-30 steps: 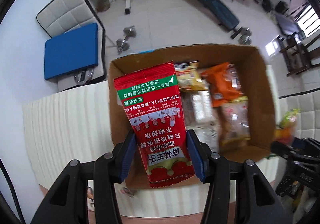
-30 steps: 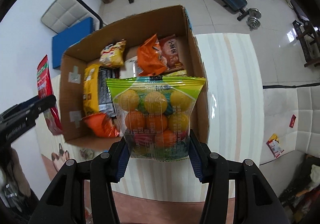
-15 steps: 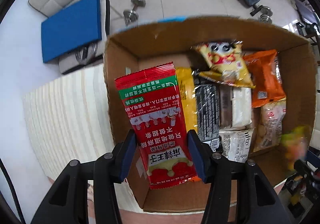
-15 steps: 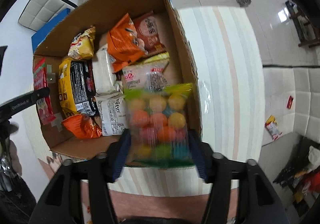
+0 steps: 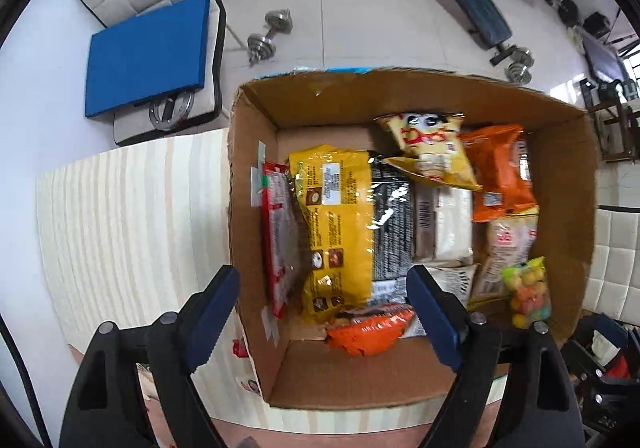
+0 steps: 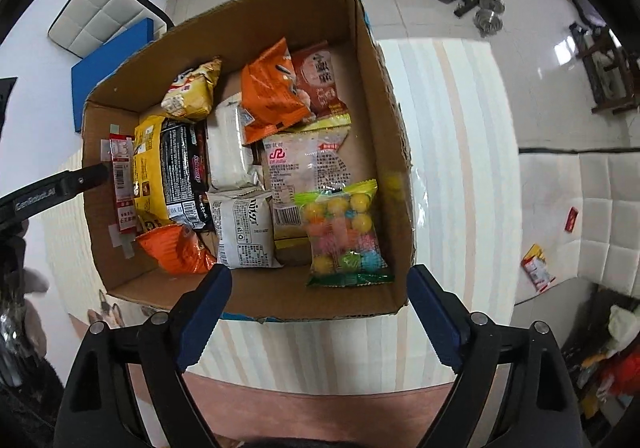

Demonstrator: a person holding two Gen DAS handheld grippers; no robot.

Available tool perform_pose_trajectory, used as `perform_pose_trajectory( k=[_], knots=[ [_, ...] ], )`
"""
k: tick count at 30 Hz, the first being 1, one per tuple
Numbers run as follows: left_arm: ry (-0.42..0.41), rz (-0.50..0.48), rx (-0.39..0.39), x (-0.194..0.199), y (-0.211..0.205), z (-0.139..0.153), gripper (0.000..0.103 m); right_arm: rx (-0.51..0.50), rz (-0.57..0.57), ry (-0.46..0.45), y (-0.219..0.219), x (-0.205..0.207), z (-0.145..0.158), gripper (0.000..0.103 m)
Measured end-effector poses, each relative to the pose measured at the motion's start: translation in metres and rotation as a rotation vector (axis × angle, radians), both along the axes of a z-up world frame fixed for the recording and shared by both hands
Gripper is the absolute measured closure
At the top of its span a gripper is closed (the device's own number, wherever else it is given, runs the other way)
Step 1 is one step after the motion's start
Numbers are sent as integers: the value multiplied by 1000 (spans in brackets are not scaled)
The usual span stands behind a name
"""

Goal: Organize snacks
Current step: 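Open both tools to drop the packets into the box, then move both tools down toward the small wrapped packs beside the box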

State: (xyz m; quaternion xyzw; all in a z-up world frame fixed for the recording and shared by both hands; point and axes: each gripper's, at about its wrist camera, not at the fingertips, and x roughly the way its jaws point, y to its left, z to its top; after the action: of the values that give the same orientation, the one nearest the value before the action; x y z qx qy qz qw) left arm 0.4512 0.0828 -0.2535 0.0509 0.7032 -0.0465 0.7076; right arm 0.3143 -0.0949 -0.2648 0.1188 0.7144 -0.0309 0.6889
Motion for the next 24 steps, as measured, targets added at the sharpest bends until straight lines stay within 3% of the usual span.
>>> perform_pose_trajectory(
  k=[7,17,24],
  knots=[
    [-138,6,-60,-60,2,30,18,-47,51,-148,22,-18,24,11],
    [-322,44,-57,-143,17,64,18,-134,85,-283,53,-72,50,11],
    [-424,68,-44,-178,29,88,18,-159,70,-371,67,-106,75,11]
  ],
)
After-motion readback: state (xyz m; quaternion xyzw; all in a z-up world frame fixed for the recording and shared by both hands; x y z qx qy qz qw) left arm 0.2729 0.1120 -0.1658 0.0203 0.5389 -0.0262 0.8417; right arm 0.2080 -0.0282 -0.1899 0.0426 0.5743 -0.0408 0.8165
